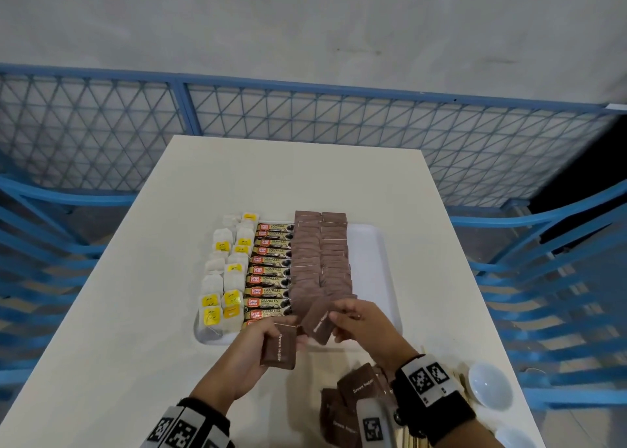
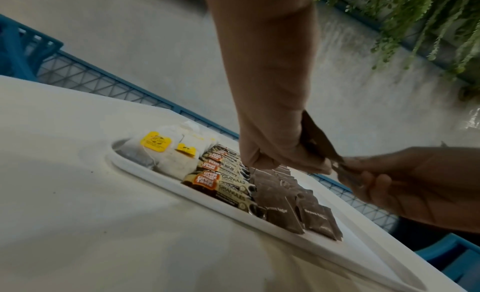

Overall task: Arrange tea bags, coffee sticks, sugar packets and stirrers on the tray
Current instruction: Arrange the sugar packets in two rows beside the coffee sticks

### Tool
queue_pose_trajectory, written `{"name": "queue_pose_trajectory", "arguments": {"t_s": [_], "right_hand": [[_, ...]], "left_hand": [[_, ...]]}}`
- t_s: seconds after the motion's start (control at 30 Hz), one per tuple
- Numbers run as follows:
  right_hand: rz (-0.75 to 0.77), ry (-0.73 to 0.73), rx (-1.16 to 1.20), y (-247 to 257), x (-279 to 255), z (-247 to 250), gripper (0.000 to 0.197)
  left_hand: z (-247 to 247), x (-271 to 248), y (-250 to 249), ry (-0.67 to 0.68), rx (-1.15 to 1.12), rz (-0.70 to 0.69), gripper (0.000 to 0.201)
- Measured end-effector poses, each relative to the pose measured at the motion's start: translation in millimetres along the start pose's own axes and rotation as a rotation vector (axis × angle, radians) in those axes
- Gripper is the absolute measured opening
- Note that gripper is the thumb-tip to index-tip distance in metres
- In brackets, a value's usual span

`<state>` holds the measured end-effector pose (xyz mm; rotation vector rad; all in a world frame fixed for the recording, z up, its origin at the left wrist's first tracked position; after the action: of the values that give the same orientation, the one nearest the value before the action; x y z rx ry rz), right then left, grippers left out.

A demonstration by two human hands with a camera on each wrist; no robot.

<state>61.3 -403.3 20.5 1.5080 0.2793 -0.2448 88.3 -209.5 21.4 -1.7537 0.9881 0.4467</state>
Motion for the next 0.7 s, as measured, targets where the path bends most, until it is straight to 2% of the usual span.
{"name": "queue_pose_trajectory", "arguments": {"t_s": [0.13,0.23,0.3,0.4,0.5,0.63,0.7], "right_hand": [[-0.037,-0.221,0.235,-11,0,20,0.015],[-0.047,-0.304,0.262,-18,0,29,0.016],[-0.066,-0.324,0.192,-20,0,33,0.017],[-0.09,-0.363,-0.038,-25,4,36,0.01],[-0.082,-0.34,-0.227,-30,10,35,0.008],[-0.083,-0.283,-0.42,-37,18,31,0.012],[-0.088,-0.268,-0.472,-37,21,29,0.023]], "left_hand": [[2,2,-2,-0.031,0.19,-0.04,0.042],[2,6,-1,-0.045,0.291,-0.102,0.038],[1,9,-1,-0.064,0.318,-0.142,0.035],[-3,13,-2,-0.125,0.359,-0.217,0.03],[-7,19,-3,-0.193,0.432,-0.269,0.023],[-11,27,-4,-0.235,0.601,-0.337,0.021],[-12,30,-3,-0.256,0.74,-0.378,0.026]]}}
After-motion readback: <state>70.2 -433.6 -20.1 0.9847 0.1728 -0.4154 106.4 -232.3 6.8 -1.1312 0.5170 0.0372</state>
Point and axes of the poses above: each hand's wrist, its own x-axis towards the middle knuckle, its own z-axis out of the back of the hand, y = z × x, the point moved 1 cm from there along x, towards the middle knuckle, and after that the axes turned 4 degrees about z, right-handed, at the moved point
